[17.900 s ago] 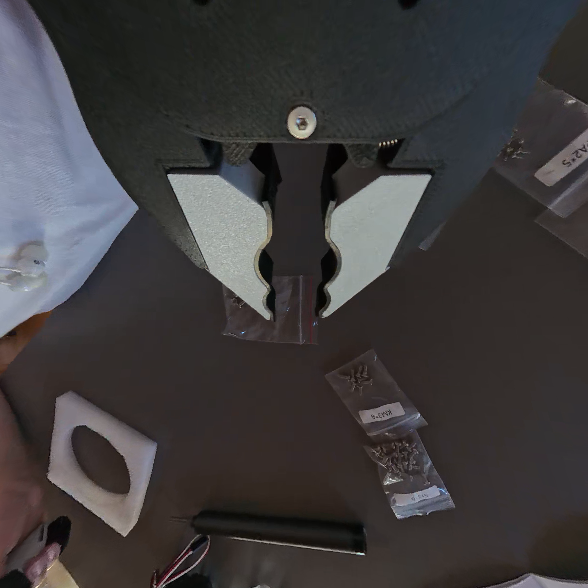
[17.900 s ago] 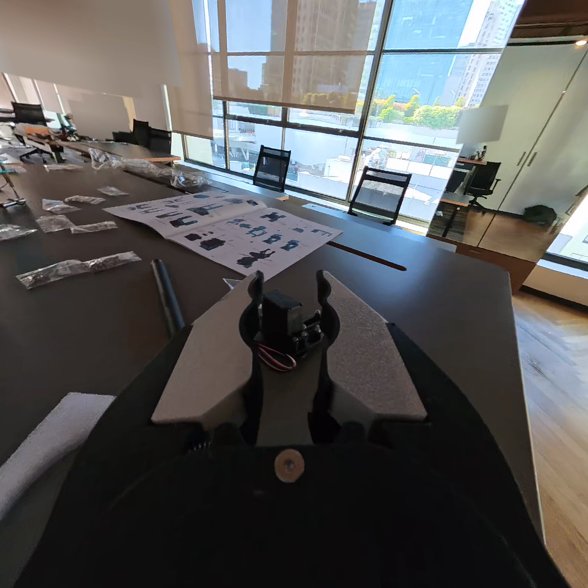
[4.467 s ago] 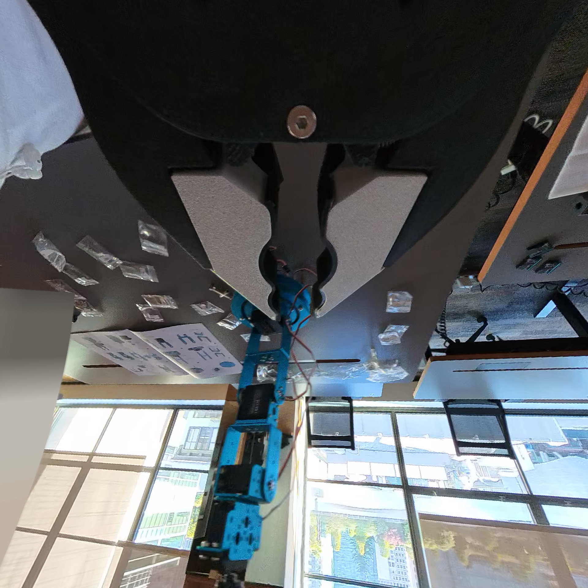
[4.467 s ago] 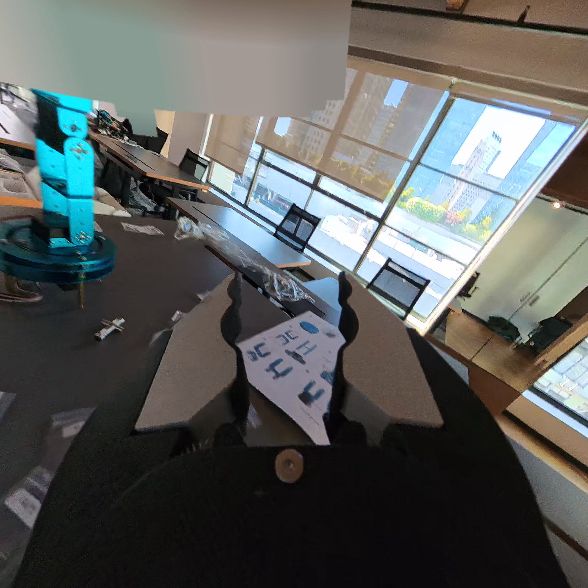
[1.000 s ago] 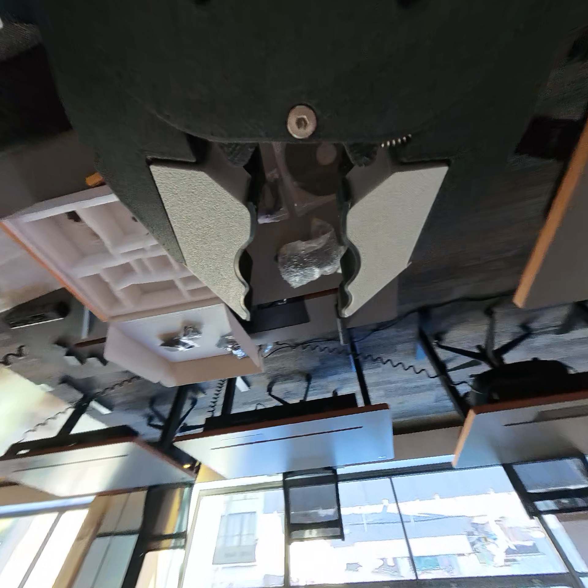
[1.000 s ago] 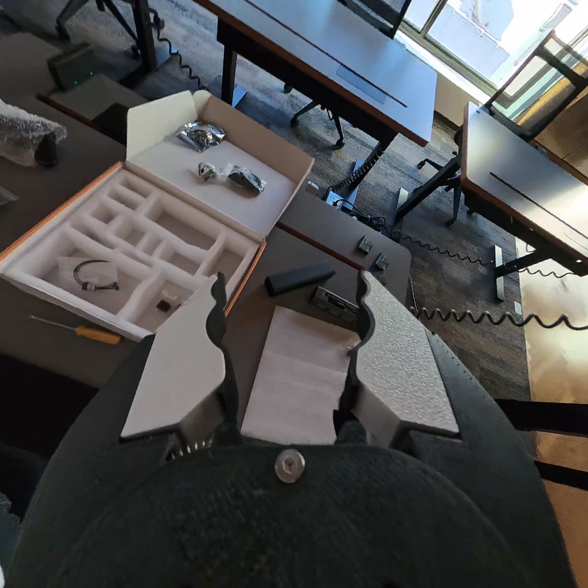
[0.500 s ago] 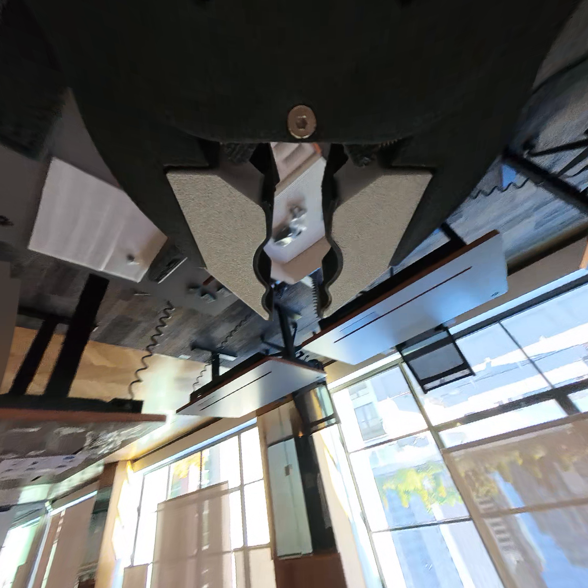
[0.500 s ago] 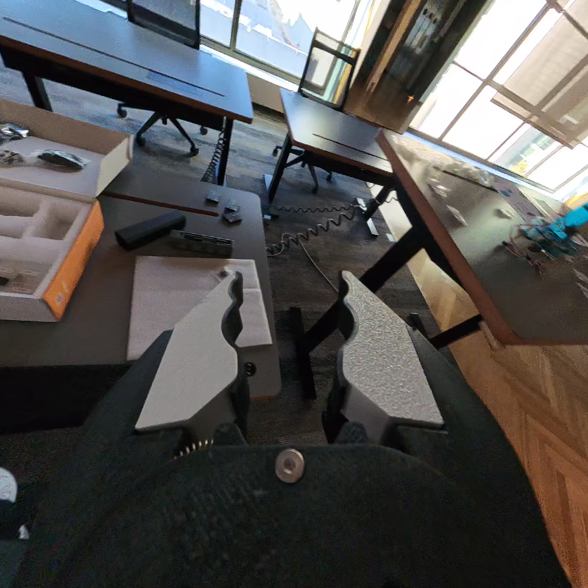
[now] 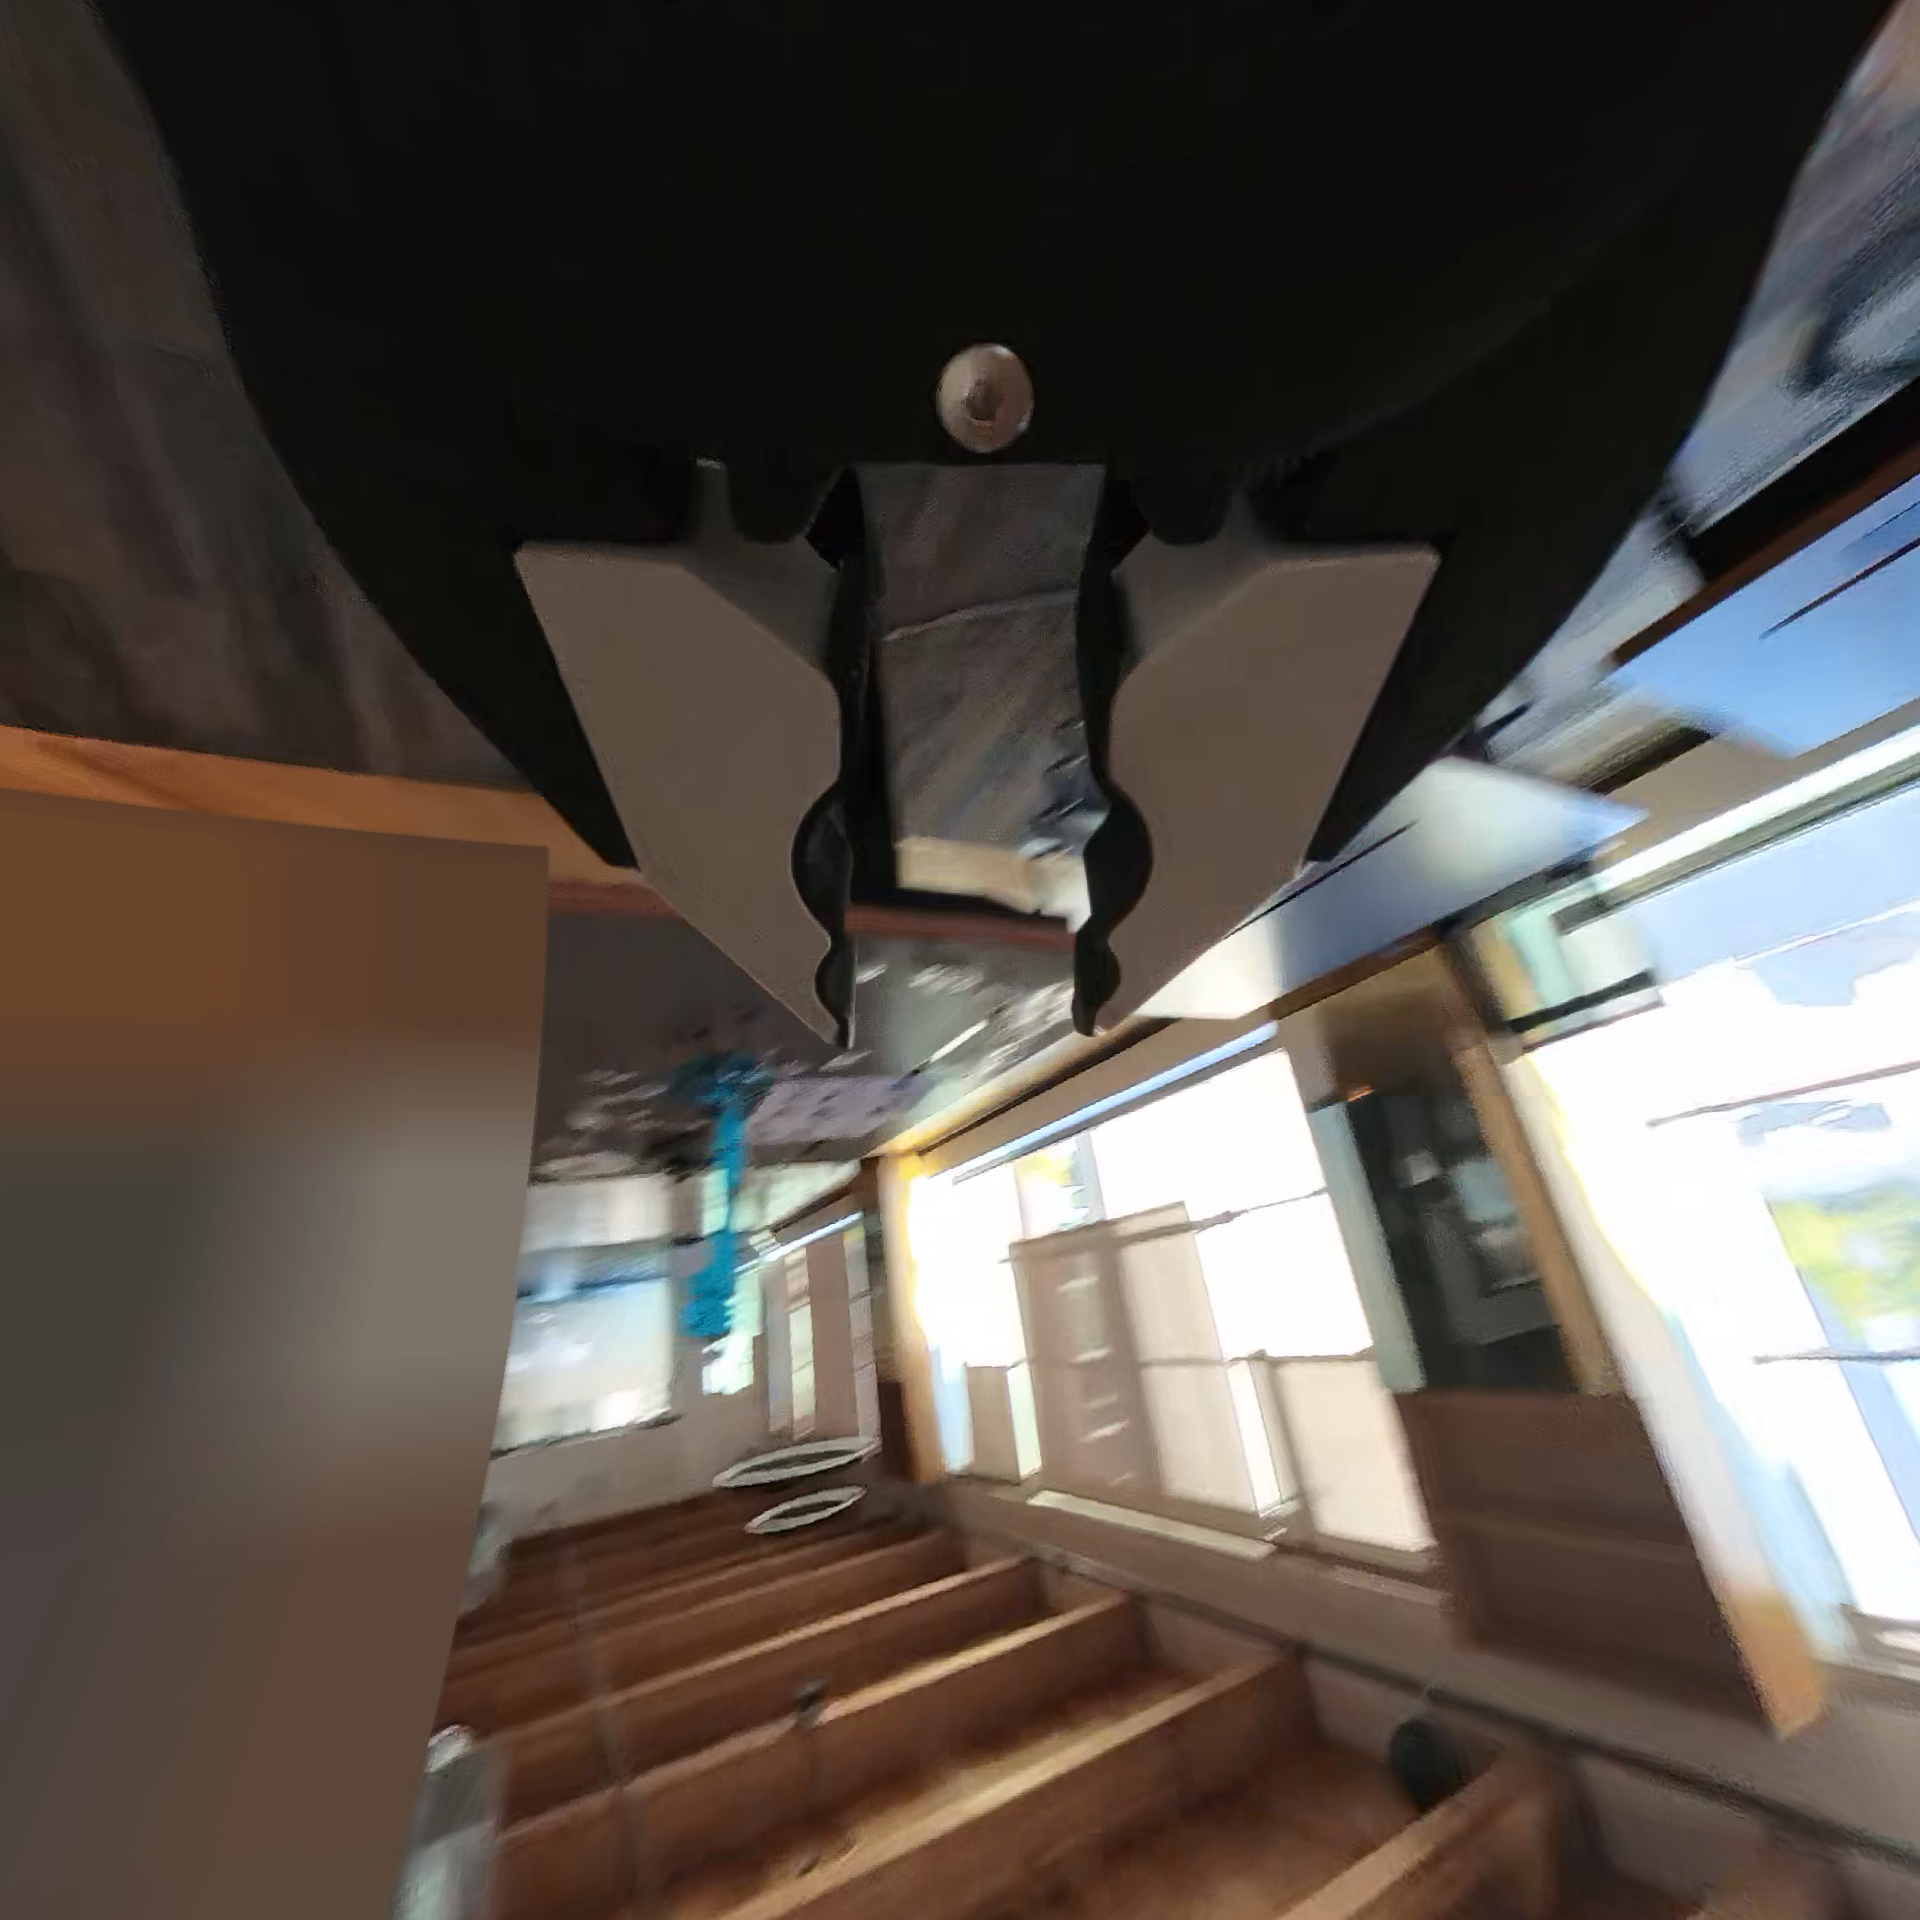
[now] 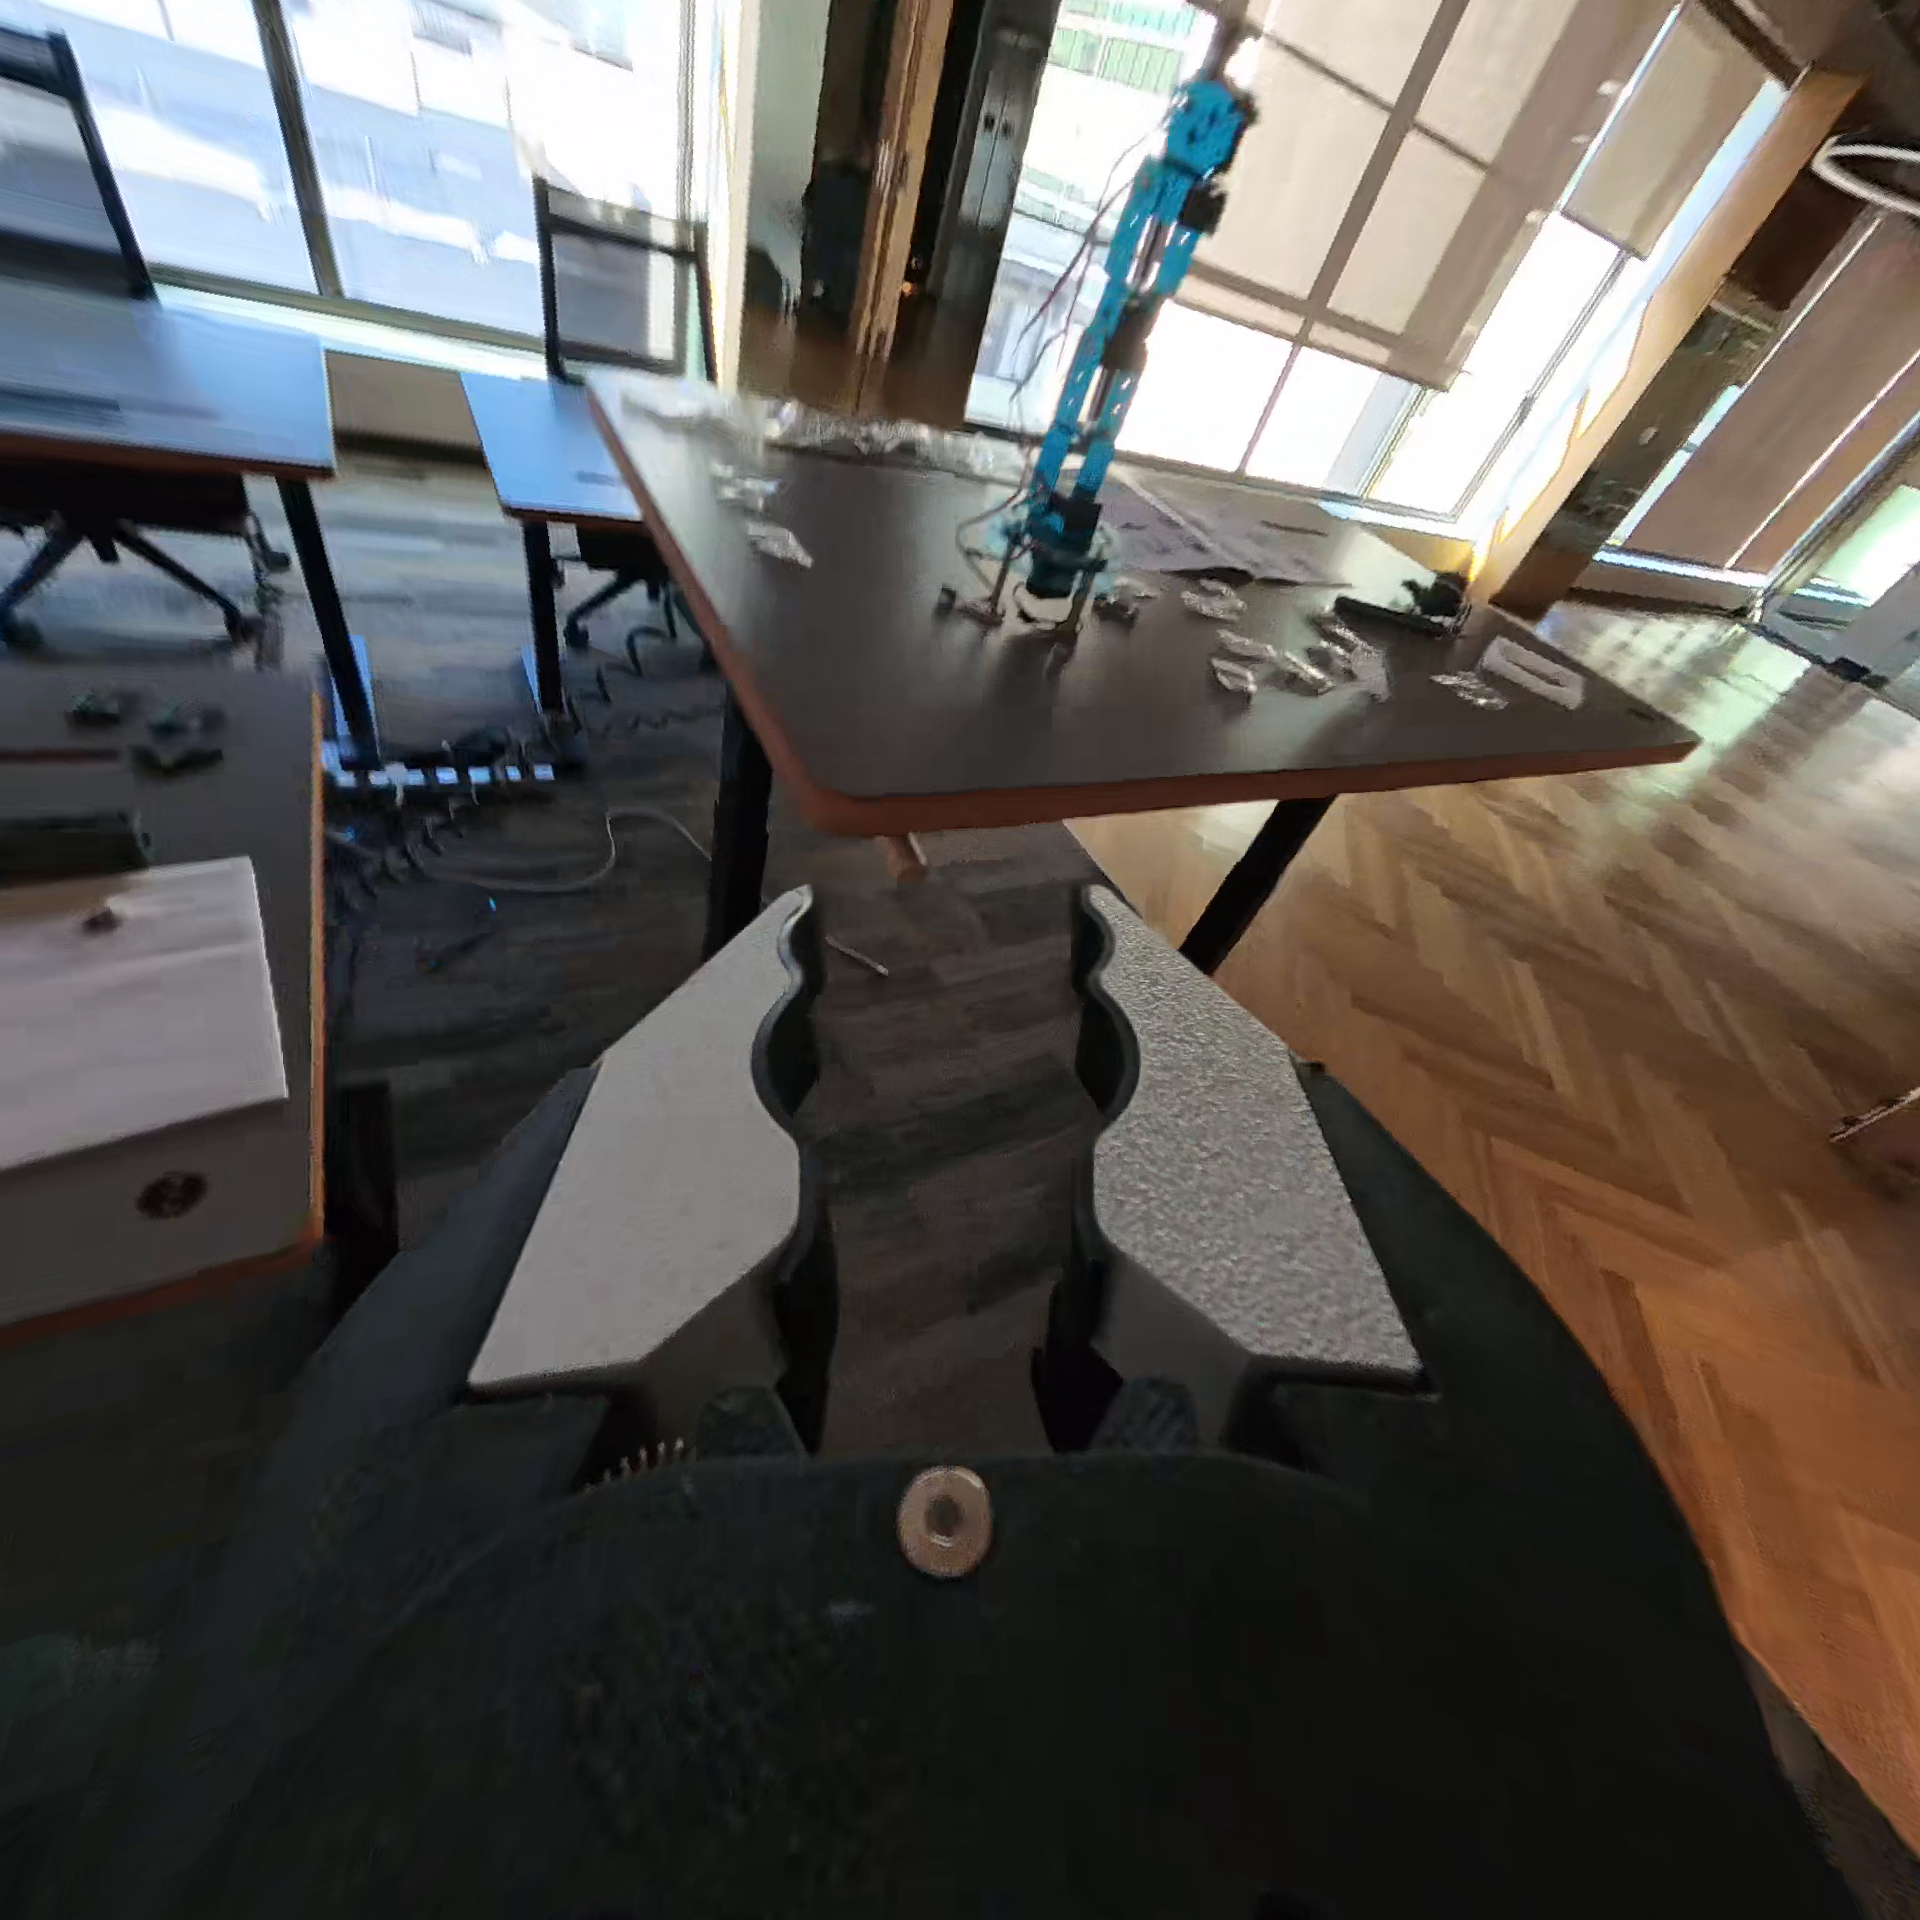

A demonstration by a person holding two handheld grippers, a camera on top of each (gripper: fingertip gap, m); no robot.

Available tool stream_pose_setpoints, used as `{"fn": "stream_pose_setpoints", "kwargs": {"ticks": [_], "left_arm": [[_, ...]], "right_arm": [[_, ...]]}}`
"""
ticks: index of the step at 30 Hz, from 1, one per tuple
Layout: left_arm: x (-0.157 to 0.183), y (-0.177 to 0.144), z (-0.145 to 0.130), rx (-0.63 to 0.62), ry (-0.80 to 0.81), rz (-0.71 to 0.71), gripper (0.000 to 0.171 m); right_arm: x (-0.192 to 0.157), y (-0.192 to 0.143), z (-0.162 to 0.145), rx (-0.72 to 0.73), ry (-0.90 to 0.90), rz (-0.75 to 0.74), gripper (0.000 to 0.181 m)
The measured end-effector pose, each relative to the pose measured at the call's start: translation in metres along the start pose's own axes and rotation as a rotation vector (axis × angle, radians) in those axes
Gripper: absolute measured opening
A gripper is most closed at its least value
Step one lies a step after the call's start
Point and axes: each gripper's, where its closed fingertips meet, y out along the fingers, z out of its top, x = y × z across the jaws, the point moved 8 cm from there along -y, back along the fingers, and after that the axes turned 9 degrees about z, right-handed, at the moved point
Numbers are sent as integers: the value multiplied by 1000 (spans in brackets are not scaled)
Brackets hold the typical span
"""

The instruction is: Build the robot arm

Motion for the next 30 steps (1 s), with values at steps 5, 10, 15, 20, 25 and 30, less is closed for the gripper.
{"fn": "stream_pose_setpoints", "kwargs": {"ticks": [5, 10, 15, 20, 25, 30], "left_arm": [[184, 153, -9, 40, -328, -743, 38], [371, 304, -60, -151, -551, -1213, 36], [491, 442, -101, -279, -478, -1225, 29], [586, 543, -132, -304, -287, -1146, 25], [690, 635, -152, -342, -317, -1107, 18], [763, 718, -158, -348, -307, -921, 12]], "right_arm": [[82, 23, 8, 156, -10, -14, 42], [186, 27, -22, 100, -81, -113, 39], [289, -38, -119, -77, 138, -386, 37], [344, -117, -229, -119, 467, -664, 37], [447, -140, -287, -102, 521, -758, 35], [630, -87, -283, -93, 457, -515, 34]]}}
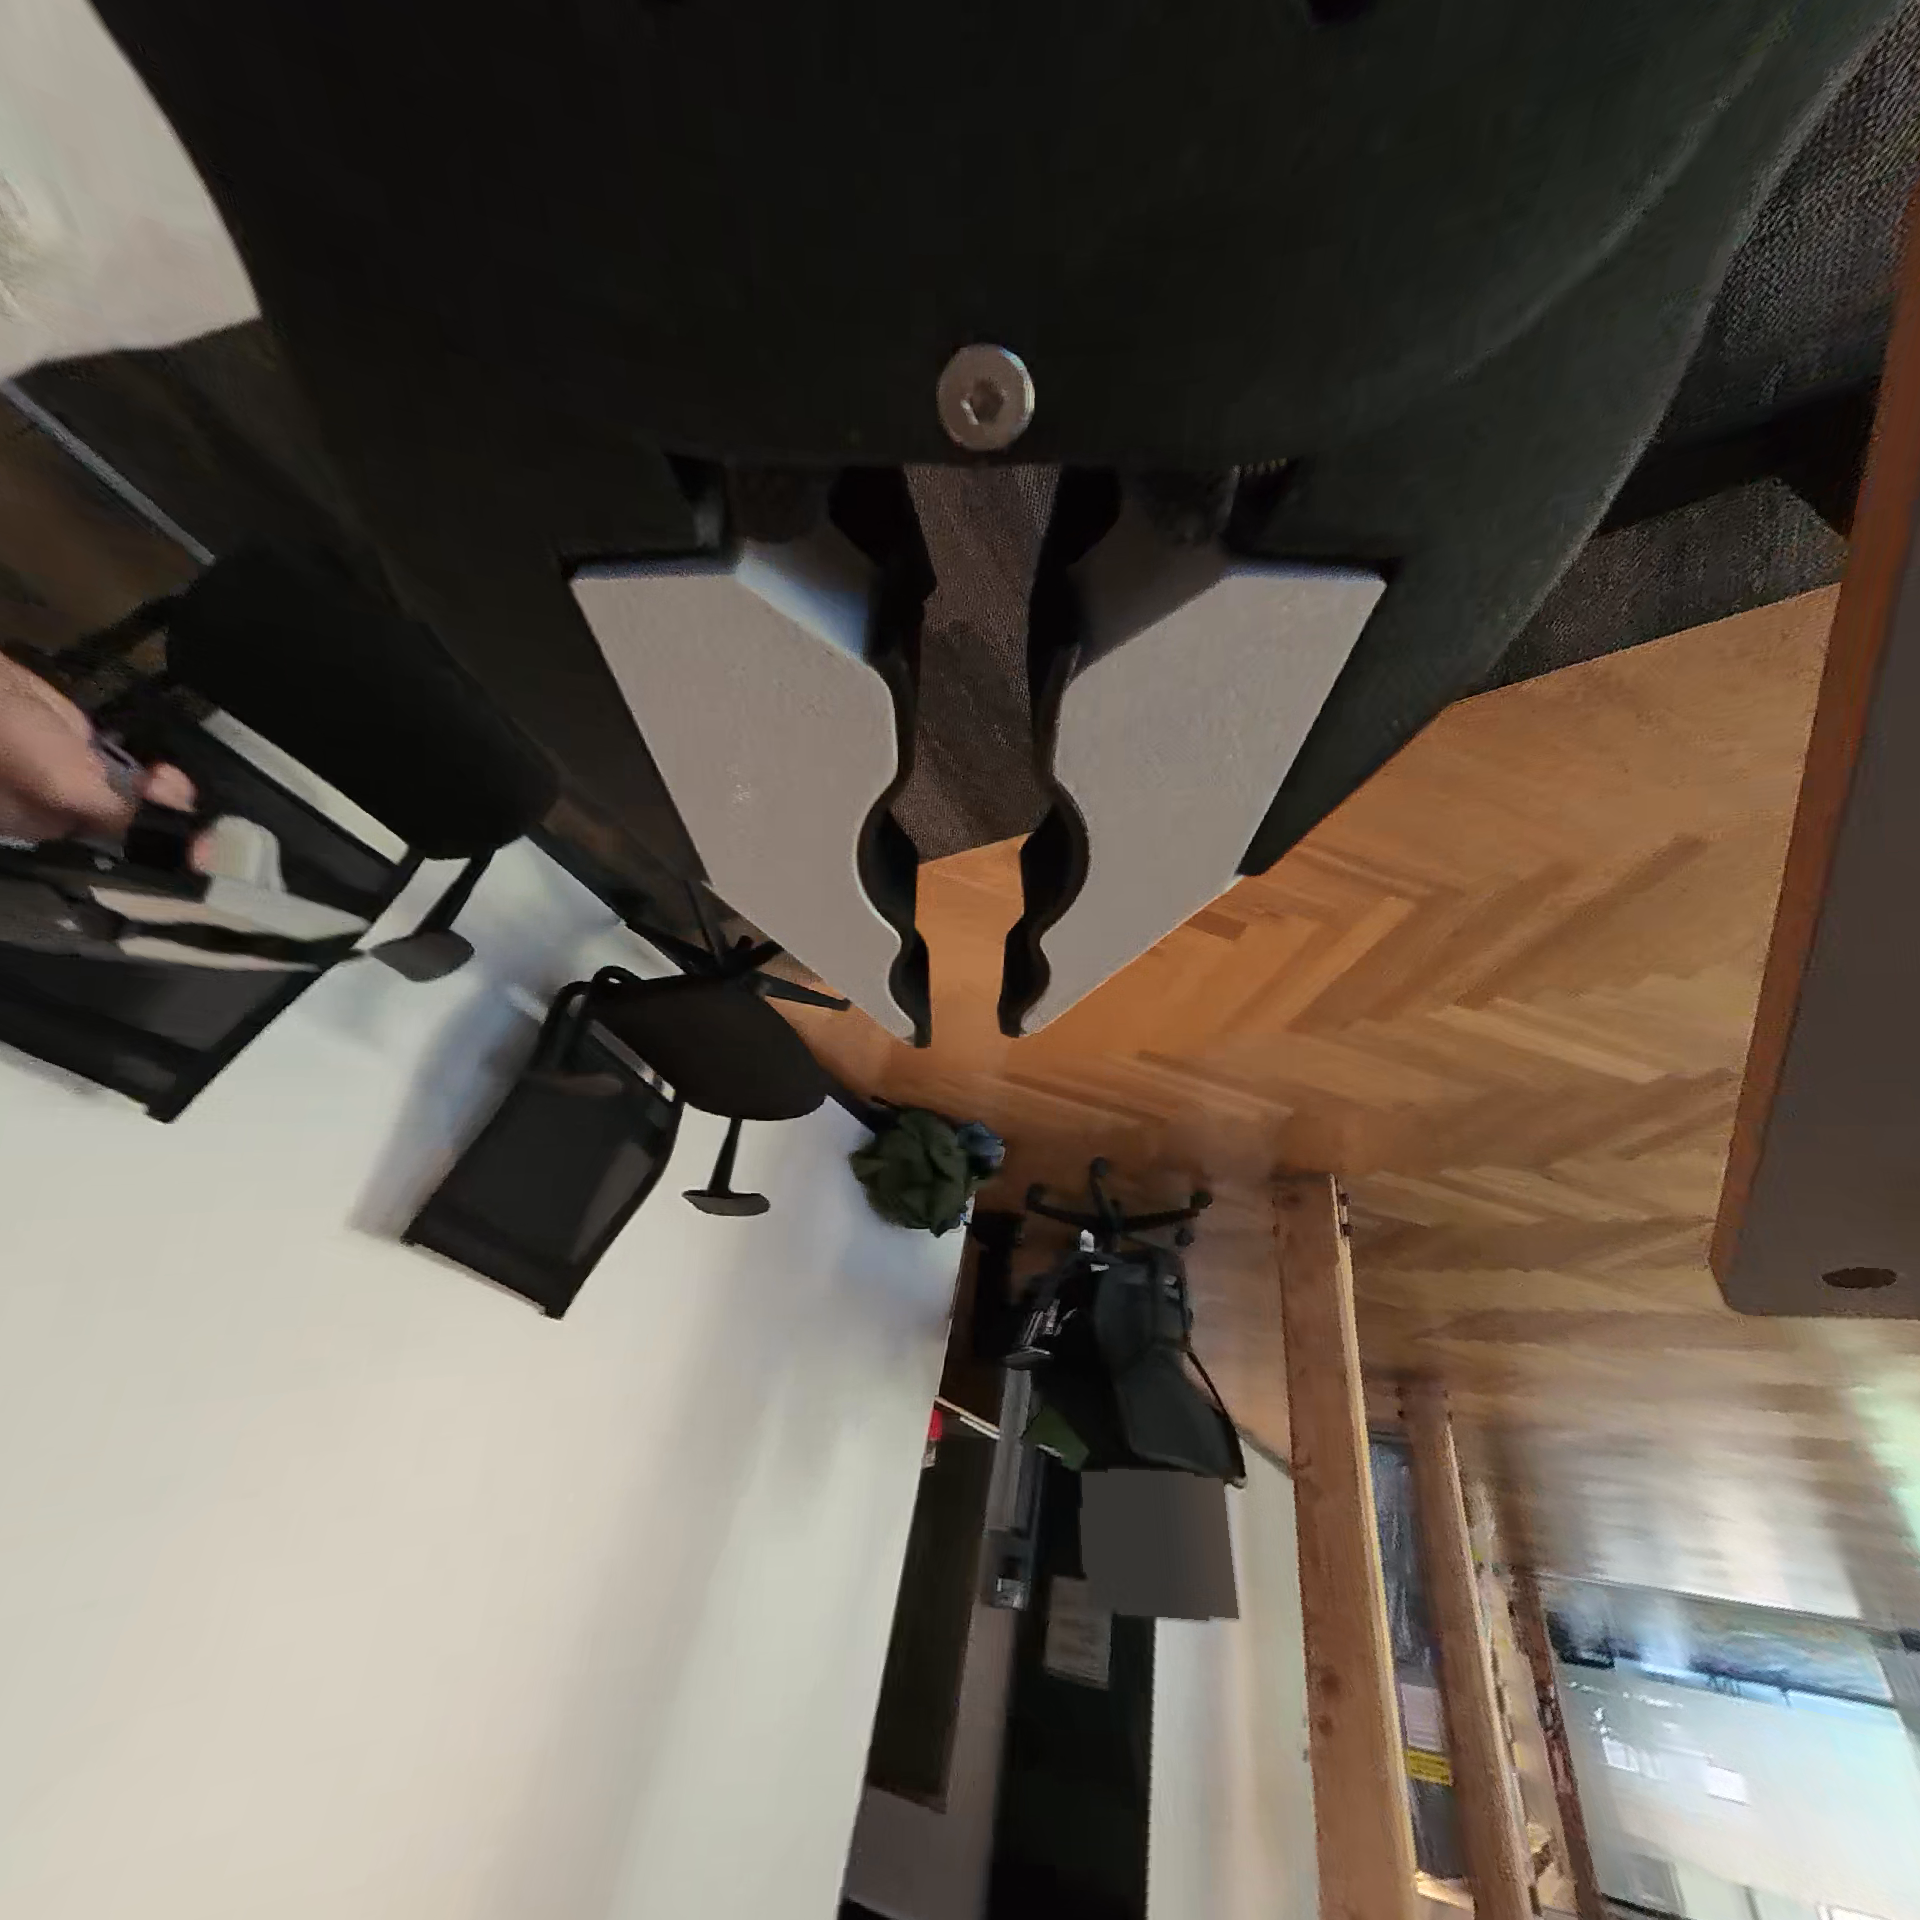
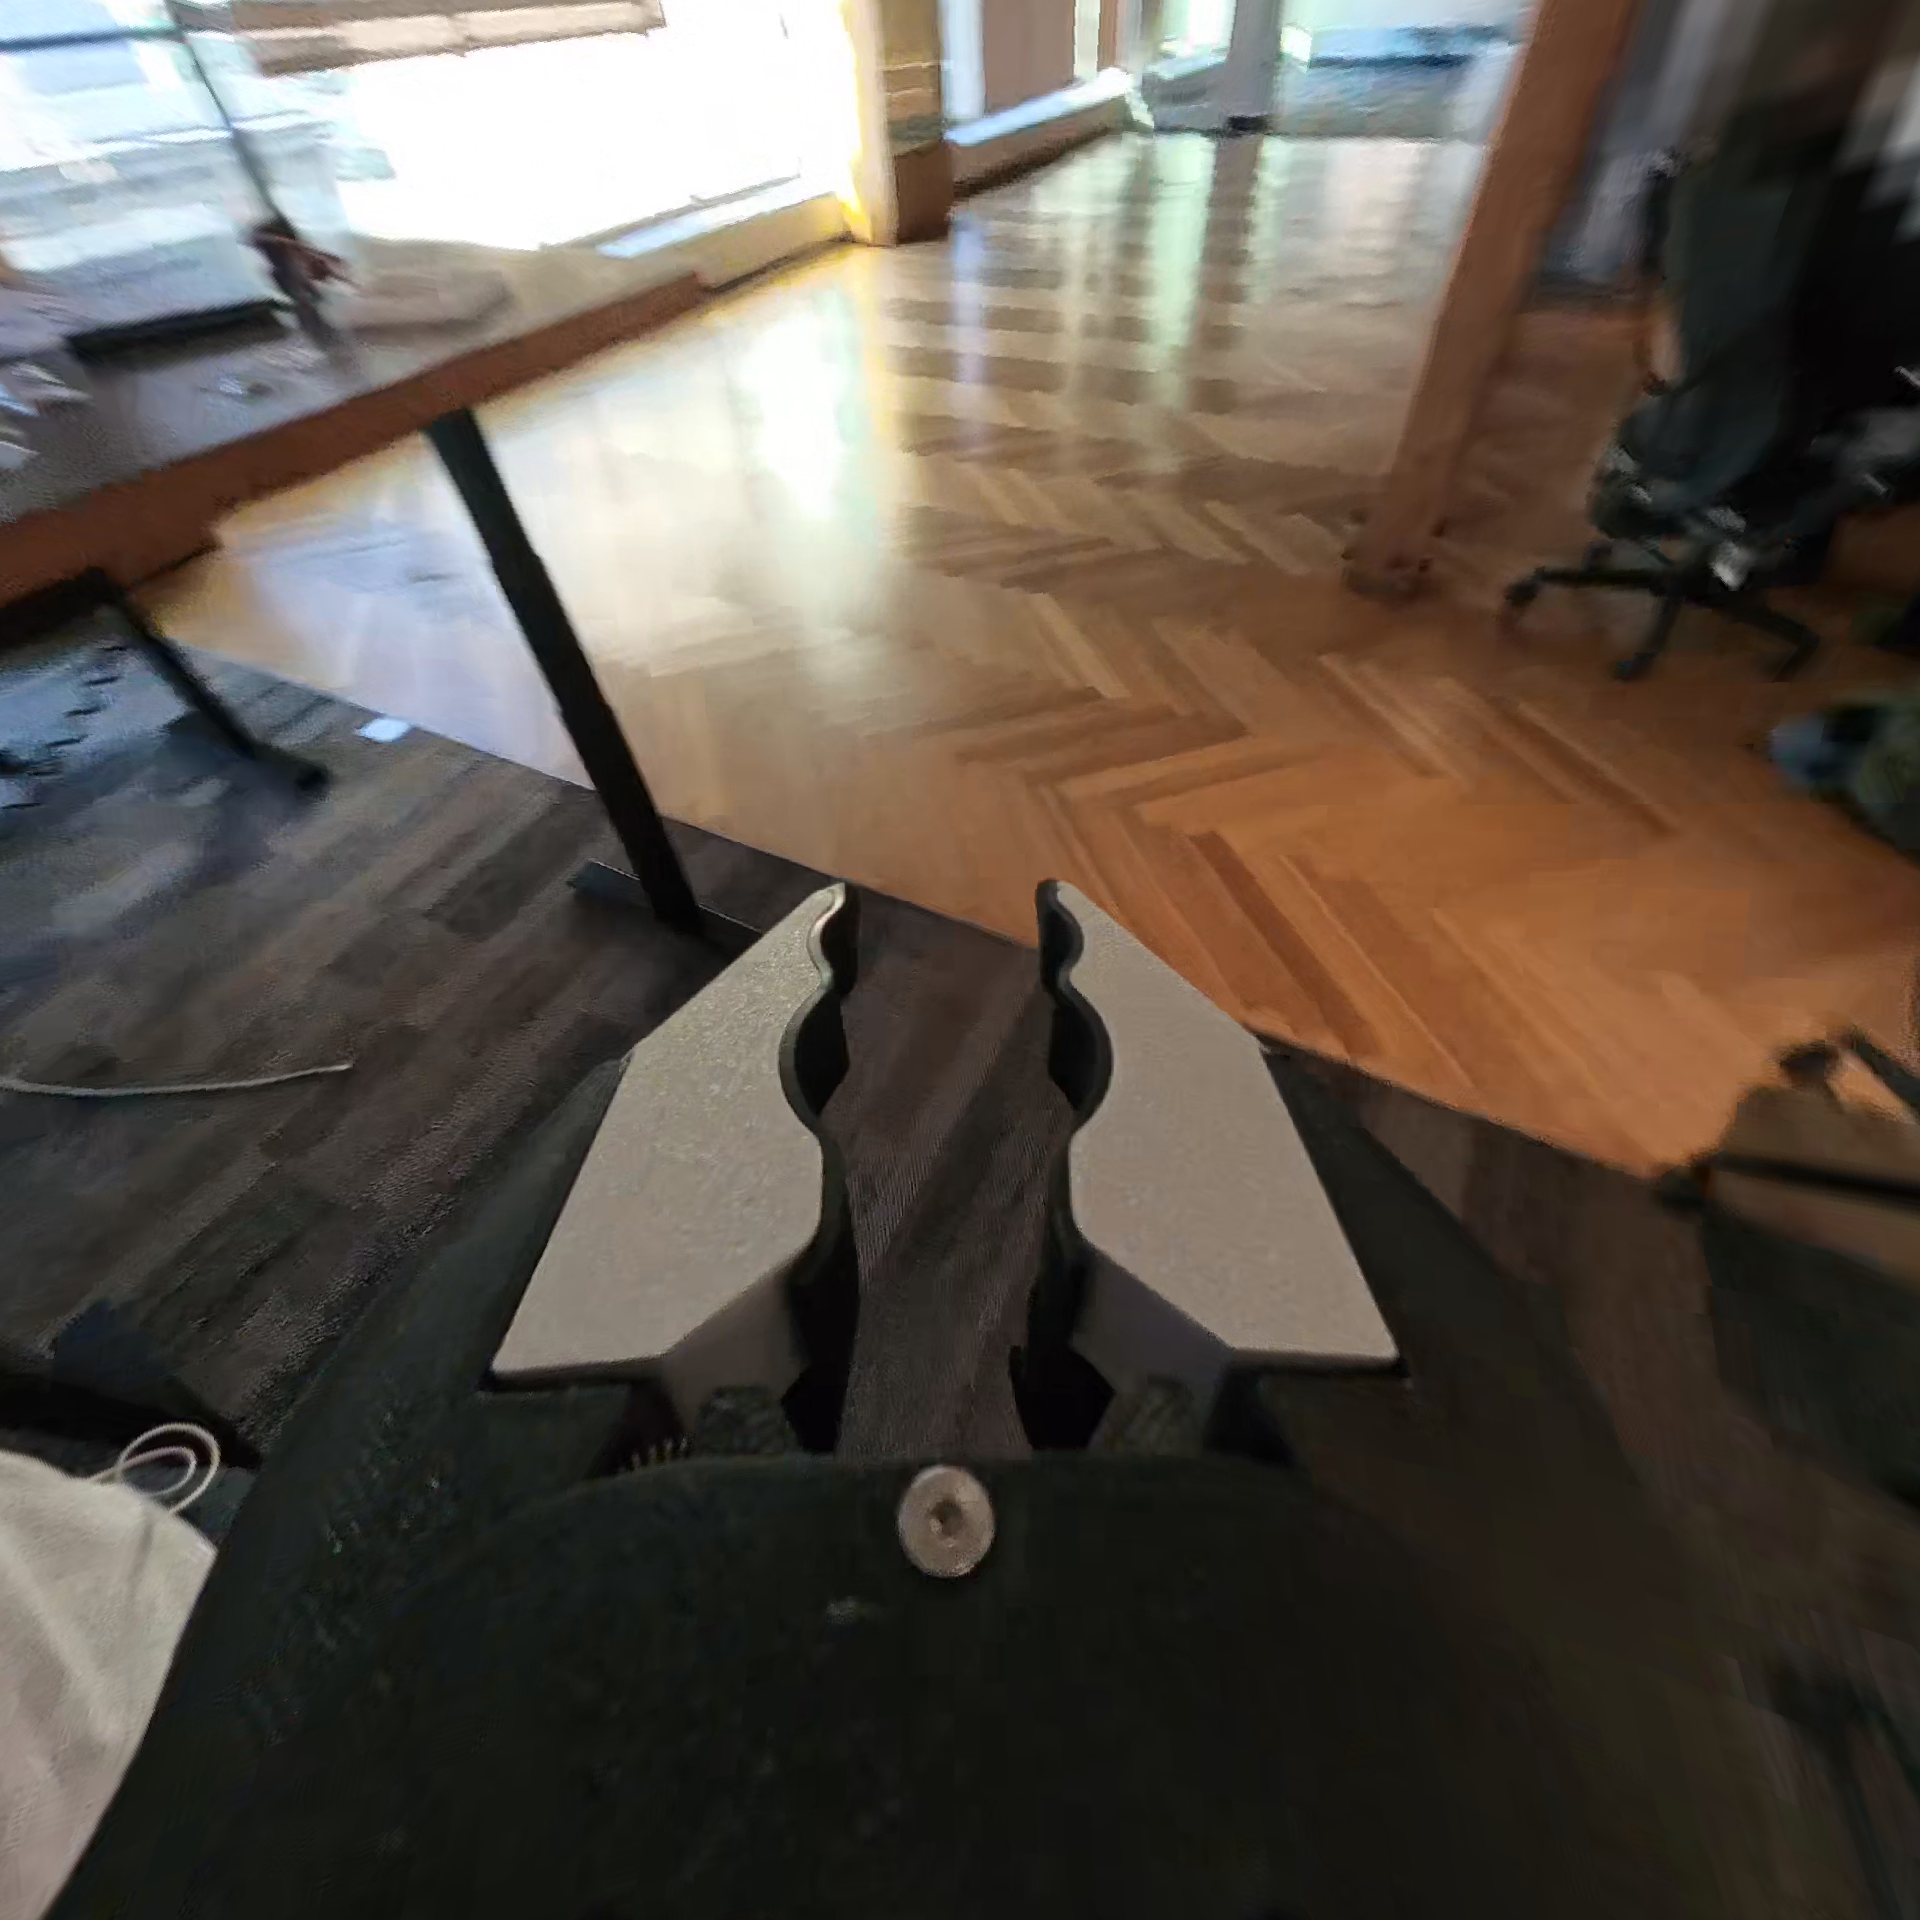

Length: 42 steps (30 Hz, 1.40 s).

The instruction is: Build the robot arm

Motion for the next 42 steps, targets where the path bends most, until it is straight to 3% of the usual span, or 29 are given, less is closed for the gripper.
{"fn": "stream_pose_setpoints", "kwargs": {"ticks": [4, 7, 10, 13, 17, 21, 26, 29, 32, 36, 39, 42], "left_arm": [[-35, 34, 7, -12, 70, 227, 12], [-67, 36, 8, -15, 85, 381, 12], [-108, 31, 2, -33, 94, 517, 18], [-152, 35, -7, -42, 94, 564, 20], [-210, 46, -3, -52, 81, 650, 20], [-248, 63, 13, -56, 22, 703, 19], [-296, 90, -3, -155, 17, 839, 17], [-312, 115, -6, -125, -65, 918, 14], [-328, 141, -8, -115, -109, 1011, 11], [-341, 172, -16, -256, -163, 1101, 15], [-353, 186, -29, -359, -167, 1212, 16], [-366, 198, -38, -372, -253, 1245, 17]], "right_arm": [[38, 126, 77, -11, -199, 201, 34], [32, 226, 116, -4, -274, 361, 34], [3, 325, 134, 12, -302, 530, 34], [-34, 417, 141, 35, -357, 641, 34], [-90, 519, 162, 35, -345, 813, 34], [-139, 587, 194, -8, -489, 995, 35], [-190, 680, 205, -70, -585, 1239, 33], [-230, 723, 212, -139, -611, 1474, 27], [-271, 750, 222, -162, -682, 1693, 24], [-331, 777, 228, -227, -828, 1904, 19], [-372, 784, 215, -349, -958, 2049, 17], [-395, 786, 196, -520, -1118, 2124, 18]]}}
